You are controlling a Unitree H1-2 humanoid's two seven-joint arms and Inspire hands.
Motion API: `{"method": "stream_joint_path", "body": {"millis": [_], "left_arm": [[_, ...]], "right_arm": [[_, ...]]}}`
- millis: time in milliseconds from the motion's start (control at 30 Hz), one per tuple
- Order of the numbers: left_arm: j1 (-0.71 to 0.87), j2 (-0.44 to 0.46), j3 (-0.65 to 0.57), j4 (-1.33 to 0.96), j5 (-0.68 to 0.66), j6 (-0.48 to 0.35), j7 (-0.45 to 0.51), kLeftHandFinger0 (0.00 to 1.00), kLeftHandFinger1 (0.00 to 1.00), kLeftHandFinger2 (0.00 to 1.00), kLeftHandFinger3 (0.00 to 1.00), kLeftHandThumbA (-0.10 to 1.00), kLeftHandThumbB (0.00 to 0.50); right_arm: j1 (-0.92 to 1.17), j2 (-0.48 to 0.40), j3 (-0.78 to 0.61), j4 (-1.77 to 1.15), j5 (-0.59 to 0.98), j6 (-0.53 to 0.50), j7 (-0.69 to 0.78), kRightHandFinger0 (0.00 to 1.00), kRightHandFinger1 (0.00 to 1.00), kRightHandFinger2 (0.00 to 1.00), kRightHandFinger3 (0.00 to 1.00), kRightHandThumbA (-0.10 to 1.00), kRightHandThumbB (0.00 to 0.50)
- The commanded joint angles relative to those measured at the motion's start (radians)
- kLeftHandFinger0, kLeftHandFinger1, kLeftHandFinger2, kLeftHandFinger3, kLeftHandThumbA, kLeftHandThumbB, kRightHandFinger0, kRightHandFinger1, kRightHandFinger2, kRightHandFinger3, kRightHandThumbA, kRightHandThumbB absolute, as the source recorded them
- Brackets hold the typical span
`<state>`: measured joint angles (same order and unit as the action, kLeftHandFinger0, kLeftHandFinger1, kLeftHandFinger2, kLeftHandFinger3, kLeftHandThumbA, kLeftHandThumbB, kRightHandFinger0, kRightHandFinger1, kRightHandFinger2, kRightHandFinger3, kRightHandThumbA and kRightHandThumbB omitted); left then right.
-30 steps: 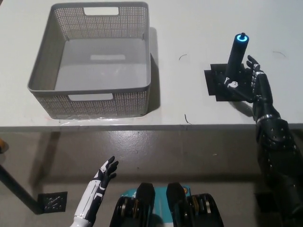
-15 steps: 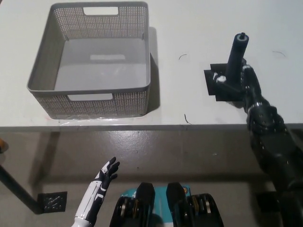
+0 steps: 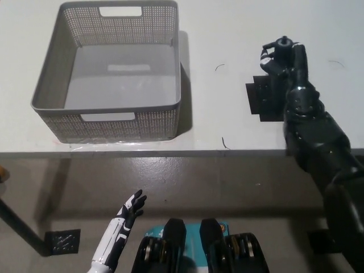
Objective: Use the right hand to pick up a electric screw driver and put it into a container on the left side
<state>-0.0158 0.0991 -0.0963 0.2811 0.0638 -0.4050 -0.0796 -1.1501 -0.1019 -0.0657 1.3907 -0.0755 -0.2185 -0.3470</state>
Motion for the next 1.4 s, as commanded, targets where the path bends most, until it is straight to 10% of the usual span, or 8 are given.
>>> {"method": "stream_joint_path", "body": {"millis": [0,233,733,1367], "left_arm": [[-0.017,0.017,-0.002,-0.028,0.008,-0.026,-0.013,1.0,1.0,1.0,1.0,1.0,0.308],[-0.01,0.017,0.0,-0.028,0.004,-0.019,-0.015,1.0,1.0,1.0,1.0,1.0,0.308],[-0.009,0.011,0.005,-0.02,0.0,-0.02,-0.012,1.0,1.0,1.0,1.0,1.0,0.316],[-0.004,0.01,0.009,-0.023,-0.036,-0.007,-0.035,1.0,1.0,1.0,1.0,1.0,0.309]], "right_arm": [[-0.079,0.006,0.007,-0.004,0.002,-0.045,-0.069,0.0,0.09,0.58,0.55,-0.1,0.12],[-0.067,0.013,0.005,0.0,0.008,-0.05,-0.082,0.0,0.17,0.64,0.69,-0.1,0.101],[-0.112,0.033,0.003,-0.071,0.014,-0.173,-0.09,0.0,0.11,0.56,0.62,-0.1,0.115],[-0.259,0.133,0.068,-0.318,-0.039,-0.022,-0.122,0.0,0.17,0.6,0.65,-0.1,0.1]]}}
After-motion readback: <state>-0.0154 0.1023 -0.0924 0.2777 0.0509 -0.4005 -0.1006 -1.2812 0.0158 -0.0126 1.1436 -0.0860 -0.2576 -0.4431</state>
